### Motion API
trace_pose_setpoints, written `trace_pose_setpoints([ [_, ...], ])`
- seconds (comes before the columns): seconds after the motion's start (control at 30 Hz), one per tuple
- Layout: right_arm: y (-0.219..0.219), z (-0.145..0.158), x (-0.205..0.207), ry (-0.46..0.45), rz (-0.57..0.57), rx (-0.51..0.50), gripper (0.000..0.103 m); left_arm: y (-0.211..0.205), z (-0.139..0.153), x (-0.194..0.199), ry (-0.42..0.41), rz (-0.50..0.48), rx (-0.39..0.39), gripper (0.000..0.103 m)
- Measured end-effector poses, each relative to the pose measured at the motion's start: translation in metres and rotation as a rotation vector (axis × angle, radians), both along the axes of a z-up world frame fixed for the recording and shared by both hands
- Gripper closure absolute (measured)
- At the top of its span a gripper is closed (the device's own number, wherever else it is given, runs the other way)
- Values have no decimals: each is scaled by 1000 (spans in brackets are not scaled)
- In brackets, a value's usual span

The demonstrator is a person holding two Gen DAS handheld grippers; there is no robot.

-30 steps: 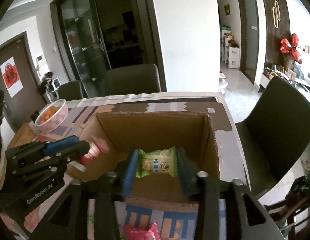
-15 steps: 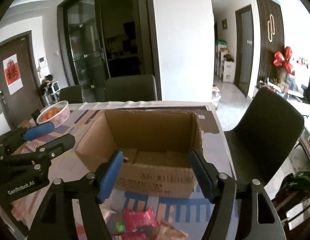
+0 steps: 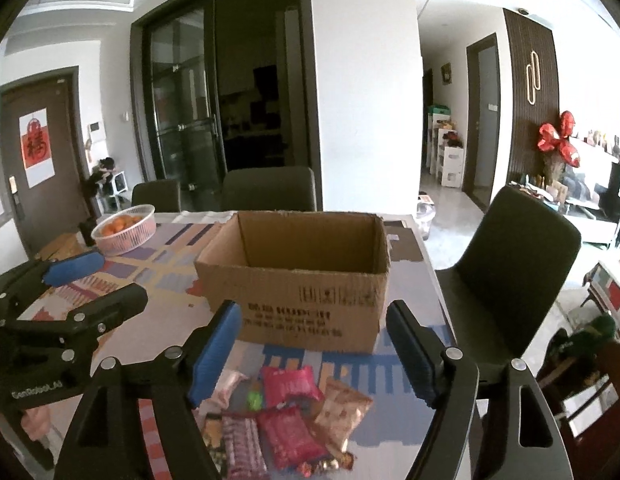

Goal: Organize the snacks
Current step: 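Open both grippers over the box and pull them back toward the snacks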

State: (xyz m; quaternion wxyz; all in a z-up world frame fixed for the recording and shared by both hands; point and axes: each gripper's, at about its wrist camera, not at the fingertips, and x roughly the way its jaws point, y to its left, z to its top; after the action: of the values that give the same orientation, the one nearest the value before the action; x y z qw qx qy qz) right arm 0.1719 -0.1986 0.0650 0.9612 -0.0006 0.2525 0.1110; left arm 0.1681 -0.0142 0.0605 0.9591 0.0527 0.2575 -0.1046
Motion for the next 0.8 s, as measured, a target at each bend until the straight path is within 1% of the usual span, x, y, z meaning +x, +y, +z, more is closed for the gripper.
trace_pose_setpoints([
  [0.17, -5, -11, -18, 14, -12, 13, 27, -3, -13, -16, 15, -16, -12, 28],
  [0.37, -9, -30, -35, 34, -45, -7, 27, -6, -35, -26, 53, -29, -33, 28],
  [0.43, -9, -39, -40, 51, -44, -12, 27, -7, -43, -29, 75, -41, -45, 28],
  [0.63, -12, -67, -48, 121, -47, -17, 27, -12, -75, -29, 150, -58, -46, 29],
  [0.8, -14, -90, -49, 177, -65, -29, 27, -13, -97, -25, 192, -70, -51, 32],
])
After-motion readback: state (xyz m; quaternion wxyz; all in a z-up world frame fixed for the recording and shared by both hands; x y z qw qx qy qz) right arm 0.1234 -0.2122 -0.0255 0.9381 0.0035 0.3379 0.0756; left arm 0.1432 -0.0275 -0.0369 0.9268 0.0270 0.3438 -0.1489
